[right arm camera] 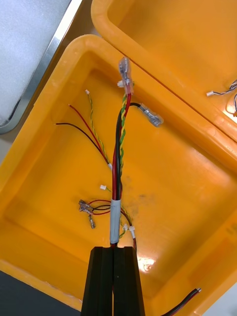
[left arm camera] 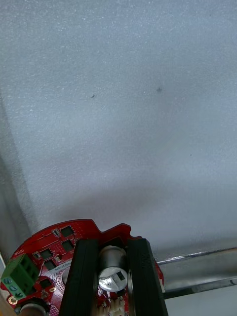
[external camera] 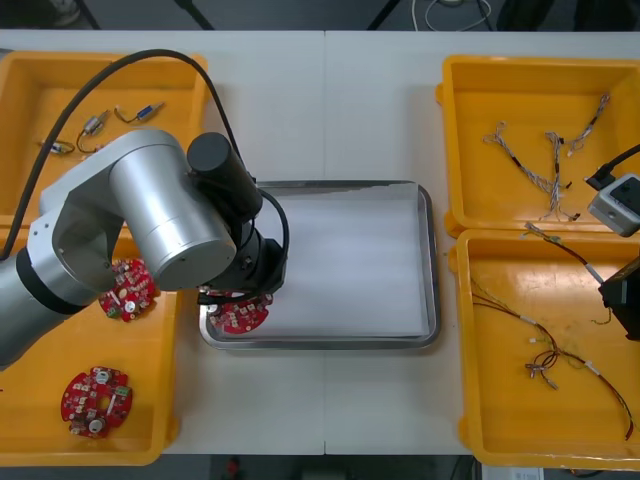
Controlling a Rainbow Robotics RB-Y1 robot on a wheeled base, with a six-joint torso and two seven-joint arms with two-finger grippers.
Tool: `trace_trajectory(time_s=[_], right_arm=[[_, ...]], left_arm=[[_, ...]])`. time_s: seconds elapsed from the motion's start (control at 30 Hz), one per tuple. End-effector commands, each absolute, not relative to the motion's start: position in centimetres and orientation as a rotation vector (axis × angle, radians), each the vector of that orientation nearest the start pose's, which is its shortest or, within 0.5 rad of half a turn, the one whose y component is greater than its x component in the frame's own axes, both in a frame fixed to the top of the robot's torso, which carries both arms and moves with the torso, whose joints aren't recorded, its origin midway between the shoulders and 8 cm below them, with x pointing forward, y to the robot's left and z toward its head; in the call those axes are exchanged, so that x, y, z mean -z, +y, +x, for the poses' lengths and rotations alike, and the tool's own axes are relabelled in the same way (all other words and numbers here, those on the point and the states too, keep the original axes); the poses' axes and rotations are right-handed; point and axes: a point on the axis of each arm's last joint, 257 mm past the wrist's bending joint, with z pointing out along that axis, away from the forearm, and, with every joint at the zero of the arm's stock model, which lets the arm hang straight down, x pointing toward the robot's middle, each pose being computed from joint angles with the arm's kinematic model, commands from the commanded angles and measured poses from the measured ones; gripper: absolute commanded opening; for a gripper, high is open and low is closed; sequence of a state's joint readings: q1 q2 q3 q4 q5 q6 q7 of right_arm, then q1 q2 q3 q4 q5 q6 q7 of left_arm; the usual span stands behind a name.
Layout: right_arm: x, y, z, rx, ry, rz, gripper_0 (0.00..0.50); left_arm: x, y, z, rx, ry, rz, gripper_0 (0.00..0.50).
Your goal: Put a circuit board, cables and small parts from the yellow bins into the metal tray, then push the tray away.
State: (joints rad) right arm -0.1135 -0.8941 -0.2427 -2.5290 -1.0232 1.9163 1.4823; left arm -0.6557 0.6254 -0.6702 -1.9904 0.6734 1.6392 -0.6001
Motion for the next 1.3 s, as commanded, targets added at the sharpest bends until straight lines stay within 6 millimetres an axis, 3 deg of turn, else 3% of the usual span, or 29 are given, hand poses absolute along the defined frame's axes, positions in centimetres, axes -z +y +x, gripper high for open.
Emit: trace_trajectory(time_s=[0.03,0.77,0.87,1.3], right_arm=[[12.7,-29.9,32.8,0.194,2.505,-0.763,0.000],[12.8,-29.7,32.7,0.183,2.506,-0.772,0.000],[12.8,-29.7,32.7,0.183,2.506,-0.772,0.000],[12.7,-29.3,32.6,0.167,2.503,-0.789,0.000]], left_arm=[[24.2,8.3,42.8,0.195,2.687,0.028,0.000],[25.2,7.9,44.0,0.200,2.652,-0.009,0.013],[25.1,7.7,44.0,0.219,2.650,-0.049,0.498],[24.2,7.1,44.3,0.245,2.626,-0.058,0.500]])
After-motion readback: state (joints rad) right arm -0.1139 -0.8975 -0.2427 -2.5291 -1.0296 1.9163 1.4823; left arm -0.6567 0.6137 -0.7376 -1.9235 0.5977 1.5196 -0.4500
